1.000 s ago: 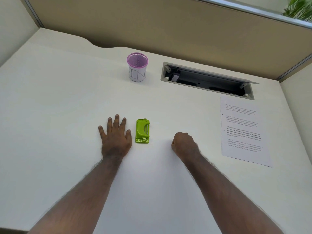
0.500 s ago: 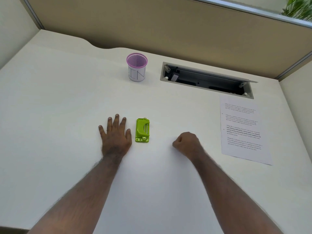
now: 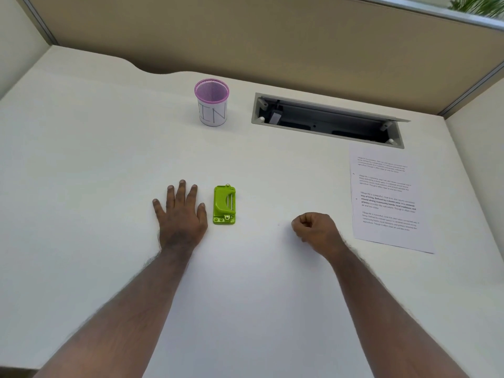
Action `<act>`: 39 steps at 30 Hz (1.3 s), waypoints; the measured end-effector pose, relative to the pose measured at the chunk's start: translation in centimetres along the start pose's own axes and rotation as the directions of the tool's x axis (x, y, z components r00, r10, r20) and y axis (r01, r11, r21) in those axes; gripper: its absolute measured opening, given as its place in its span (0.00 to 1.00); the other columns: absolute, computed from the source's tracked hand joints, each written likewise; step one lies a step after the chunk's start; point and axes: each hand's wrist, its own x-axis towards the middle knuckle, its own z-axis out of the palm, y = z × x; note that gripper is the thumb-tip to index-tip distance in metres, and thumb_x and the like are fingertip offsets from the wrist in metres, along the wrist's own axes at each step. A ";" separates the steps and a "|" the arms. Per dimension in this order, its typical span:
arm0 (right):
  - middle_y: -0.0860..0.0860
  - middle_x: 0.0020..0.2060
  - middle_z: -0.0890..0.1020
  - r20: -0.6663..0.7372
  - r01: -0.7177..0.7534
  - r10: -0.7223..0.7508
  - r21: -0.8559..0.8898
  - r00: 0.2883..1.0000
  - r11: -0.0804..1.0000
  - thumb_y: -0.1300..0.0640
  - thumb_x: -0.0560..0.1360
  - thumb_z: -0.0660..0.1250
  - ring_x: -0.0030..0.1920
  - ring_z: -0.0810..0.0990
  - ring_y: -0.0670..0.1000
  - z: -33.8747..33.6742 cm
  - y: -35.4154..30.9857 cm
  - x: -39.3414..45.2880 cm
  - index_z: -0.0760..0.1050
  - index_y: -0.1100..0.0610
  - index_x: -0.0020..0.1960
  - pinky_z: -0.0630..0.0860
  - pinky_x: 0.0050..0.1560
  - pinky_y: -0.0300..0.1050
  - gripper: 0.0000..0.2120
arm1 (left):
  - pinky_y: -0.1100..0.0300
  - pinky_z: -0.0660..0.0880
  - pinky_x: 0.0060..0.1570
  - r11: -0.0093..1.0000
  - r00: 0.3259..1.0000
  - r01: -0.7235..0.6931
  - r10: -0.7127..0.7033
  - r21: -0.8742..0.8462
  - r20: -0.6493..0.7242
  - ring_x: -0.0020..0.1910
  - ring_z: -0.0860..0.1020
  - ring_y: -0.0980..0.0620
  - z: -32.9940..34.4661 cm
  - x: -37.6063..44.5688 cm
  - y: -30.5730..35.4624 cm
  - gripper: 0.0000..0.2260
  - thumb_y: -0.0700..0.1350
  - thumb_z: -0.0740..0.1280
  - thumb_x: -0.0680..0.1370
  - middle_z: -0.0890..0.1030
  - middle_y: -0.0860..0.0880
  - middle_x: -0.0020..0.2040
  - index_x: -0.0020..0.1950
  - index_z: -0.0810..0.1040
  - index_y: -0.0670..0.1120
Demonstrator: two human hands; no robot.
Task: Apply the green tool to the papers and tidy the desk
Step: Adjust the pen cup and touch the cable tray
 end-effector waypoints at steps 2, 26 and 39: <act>0.47 0.30 0.79 0.004 0.049 -0.049 -0.194 0.999 0.980 0.55 0.73 0.68 0.31 0.75 0.47 1.1 -0.5 0.3 0.81 0.56 0.37 0.72 0.28 0.36 0.08 | 0.35 0.50 0.75 1.000 1.000 0.000 0.000 0.000 0.001 0.79 0.56 0.45 0.0 0.0 0.0 0.24 0.53 0.55 0.81 0.60 0.48 0.80 0.77 0.63 0.51; 0.49 0.30 0.70 0.036 -0.005 0.046 -0.729 0.998 0.684 0.68 0.68 0.61 0.31 0.71 0.52 4.9 -5.4 2.1 0.63 0.56 0.32 0.65 0.30 0.39 0.12 | 0.36 0.48 0.75 1.000 1.000 0.008 -0.008 -0.009 0.024 0.80 0.54 0.46 -0.1 0.0 0.0 0.24 0.53 0.54 0.81 0.58 0.50 0.81 0.78 0.61 0.52; 0.49 0.23 0.66 -0.101 -0.096 0.084 -0.122 0.991 0.988 0.59 0.65 0.65 0.27 0.64 0.50 0.3 -1.5 2.8 0.63 0.53 0.26 0.63 0.29 0.38 0.14 | 0.35 0.49 0.75 1.000 1.000 -0.003 0.003 -0.010 0.020 0.80 0.56 0.45 -0.2 -0.1 0.0 0.25 0.54 0.52 0.80 0.59 0.49 0.80 0.77 0.62 0.51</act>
